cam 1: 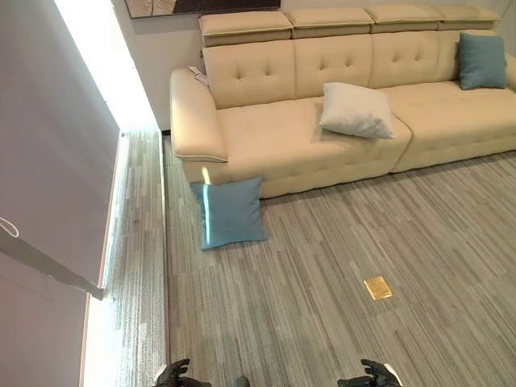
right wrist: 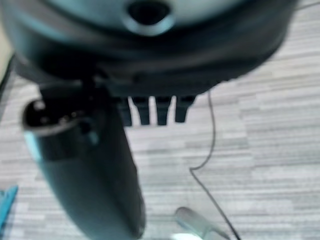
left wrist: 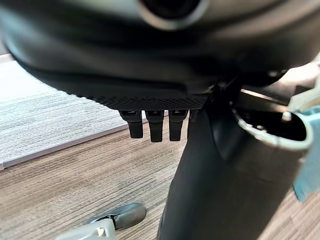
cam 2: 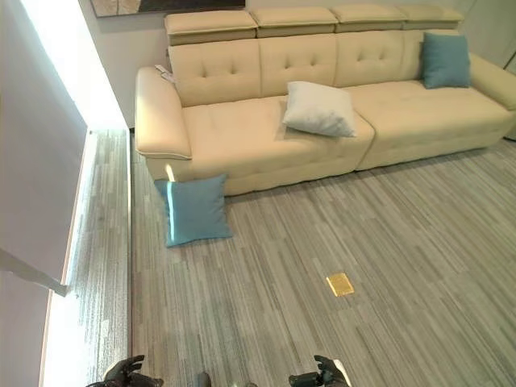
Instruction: Pick up all the scattered cushions and arrange them neatly on the sofa.
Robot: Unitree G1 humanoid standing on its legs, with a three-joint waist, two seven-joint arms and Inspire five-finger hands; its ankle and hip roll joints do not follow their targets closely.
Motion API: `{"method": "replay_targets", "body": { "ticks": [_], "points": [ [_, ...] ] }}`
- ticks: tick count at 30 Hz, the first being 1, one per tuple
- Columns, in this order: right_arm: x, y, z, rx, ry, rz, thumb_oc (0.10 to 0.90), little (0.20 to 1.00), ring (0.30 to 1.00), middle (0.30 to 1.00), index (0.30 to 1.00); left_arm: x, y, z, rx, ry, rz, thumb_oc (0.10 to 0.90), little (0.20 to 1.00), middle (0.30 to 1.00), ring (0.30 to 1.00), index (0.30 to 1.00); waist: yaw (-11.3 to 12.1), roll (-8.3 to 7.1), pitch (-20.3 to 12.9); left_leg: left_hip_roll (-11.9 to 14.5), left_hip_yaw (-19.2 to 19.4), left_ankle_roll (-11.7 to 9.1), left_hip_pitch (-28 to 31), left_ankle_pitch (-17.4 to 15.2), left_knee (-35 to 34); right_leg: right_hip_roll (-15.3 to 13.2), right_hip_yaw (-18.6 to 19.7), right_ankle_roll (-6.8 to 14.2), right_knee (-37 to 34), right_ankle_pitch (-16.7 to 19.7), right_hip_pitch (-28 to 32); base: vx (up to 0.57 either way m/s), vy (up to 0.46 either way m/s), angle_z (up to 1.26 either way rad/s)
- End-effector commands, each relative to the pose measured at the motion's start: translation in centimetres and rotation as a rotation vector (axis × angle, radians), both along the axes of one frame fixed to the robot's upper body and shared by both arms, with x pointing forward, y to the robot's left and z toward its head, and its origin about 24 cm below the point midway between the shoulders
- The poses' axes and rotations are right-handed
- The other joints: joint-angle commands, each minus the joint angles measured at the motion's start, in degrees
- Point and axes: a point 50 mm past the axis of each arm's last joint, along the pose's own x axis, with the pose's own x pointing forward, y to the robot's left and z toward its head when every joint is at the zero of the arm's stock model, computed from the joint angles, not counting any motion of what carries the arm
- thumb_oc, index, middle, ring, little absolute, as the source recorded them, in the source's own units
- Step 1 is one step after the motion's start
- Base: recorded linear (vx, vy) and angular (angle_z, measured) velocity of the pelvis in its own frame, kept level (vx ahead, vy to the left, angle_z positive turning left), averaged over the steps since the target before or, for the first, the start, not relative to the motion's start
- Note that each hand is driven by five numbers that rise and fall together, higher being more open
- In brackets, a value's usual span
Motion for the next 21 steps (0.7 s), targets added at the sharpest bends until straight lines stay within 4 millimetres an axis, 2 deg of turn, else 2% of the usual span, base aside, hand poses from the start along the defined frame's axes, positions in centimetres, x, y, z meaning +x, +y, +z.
{"method": "replay_targets", "body": {
  "ticks": [1, 13, 21],
  "points": [
    [2.0, 0.0, 0.6, -0.035, -0.024, 0.074, 0.800, 0.900, 0.900, 0.900, 0.900, 1.5, 1.3, 0.7, 0.050, -0.037, -0.011, 0.800, 0.900, 0.900, 0.900, 0.900, -0.6, -1.49, -1.0, 1.6, -0.5, -3.3, 0.7, -6.4, 0.1, -5.9, 0.9, 6.4, 0.1, 0.9, -1.5, 0.01, -0.010, -0.07],
    [2.1, 0.8, 0.4, -0.034, -0.016, 0.092, 0.800, 0.900, 0.900, 0.900, 0.900, 0.5, 1.6, 0.4, 0.076, 0.002, 0.020, 0.800, 0.900, 0.900, 0.900, 0.900, -0.7, -1.62, -1.8, 1.7, -0.7, -3.5, 1.6, -6.7, 0.1, -5.5, 0.9, 6.0, 0.1, -0.1, -0.6, 0.02, -0.015, -0.03],
    [1.8, 0.7, 0.3, -0.023, -0.026, 0.055, 0.800, 0.900, 0.900, 0.900, 0.900, 0.8, 1.4, 0.4, 0.090, -0.001, -0.014, 0.800, 0.900, 0.900, 0.900, 0.900, -0.7, -1.33, -1.4, 1.9, -2.4, -3.6, 0.9, -6.4, 0.1, -4.9, 0.9, 5.4, 0.1, -0.8, -0.6, -0.01, -0.037, 0.10]
  ]
}}
